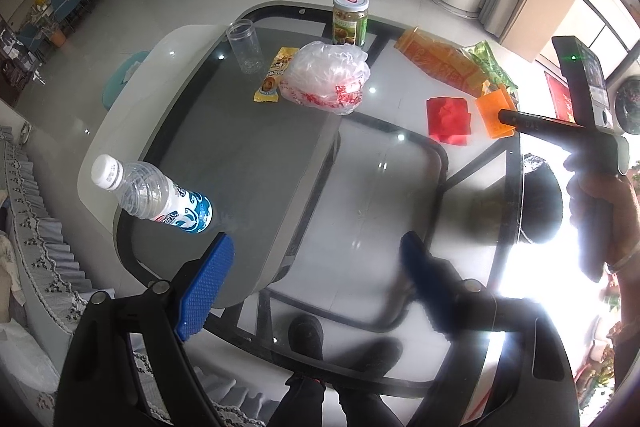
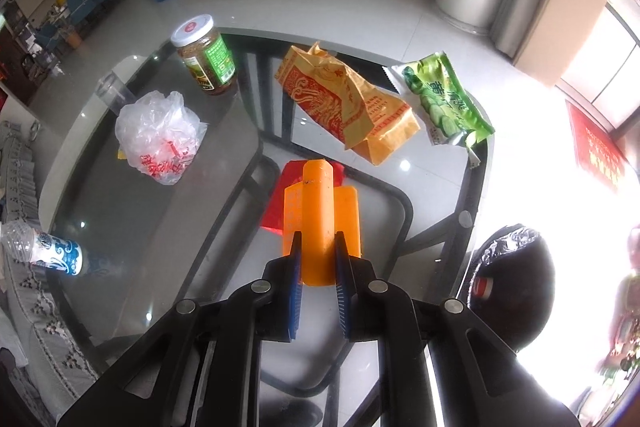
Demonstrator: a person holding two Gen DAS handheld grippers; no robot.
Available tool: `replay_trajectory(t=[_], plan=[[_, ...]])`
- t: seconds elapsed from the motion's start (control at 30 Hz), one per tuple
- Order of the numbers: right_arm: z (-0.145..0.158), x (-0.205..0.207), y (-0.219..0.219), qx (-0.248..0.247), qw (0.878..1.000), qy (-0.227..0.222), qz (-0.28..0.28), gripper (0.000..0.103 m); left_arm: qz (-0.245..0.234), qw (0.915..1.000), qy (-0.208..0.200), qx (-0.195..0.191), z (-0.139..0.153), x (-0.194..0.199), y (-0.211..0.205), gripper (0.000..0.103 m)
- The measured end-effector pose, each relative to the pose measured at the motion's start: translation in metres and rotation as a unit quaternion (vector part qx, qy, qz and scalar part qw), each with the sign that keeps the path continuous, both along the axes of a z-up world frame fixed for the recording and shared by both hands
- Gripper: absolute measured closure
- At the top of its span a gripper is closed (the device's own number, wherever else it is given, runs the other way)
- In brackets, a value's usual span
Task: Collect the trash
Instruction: 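Lift the orange card holder and carry it toward the trash bin, then lower the held card holder over the trash bin with the right gripper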
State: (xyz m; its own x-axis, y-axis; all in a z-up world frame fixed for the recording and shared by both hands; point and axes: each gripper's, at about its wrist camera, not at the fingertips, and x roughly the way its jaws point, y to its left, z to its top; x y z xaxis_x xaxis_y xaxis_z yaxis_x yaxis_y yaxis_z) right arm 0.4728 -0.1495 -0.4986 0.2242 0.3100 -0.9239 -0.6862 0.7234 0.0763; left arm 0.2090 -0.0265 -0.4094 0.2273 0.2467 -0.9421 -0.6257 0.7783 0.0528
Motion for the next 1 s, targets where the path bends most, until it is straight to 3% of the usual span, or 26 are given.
replay_trajectory(t=[1.0], plan=[[-0.001,0.054,-0.145,-0.032,0.994,-0.019,-0.101,0.089,-0.086,0.9963,-0.004,0.004,0.009,0.071,-0.076,0.02]])
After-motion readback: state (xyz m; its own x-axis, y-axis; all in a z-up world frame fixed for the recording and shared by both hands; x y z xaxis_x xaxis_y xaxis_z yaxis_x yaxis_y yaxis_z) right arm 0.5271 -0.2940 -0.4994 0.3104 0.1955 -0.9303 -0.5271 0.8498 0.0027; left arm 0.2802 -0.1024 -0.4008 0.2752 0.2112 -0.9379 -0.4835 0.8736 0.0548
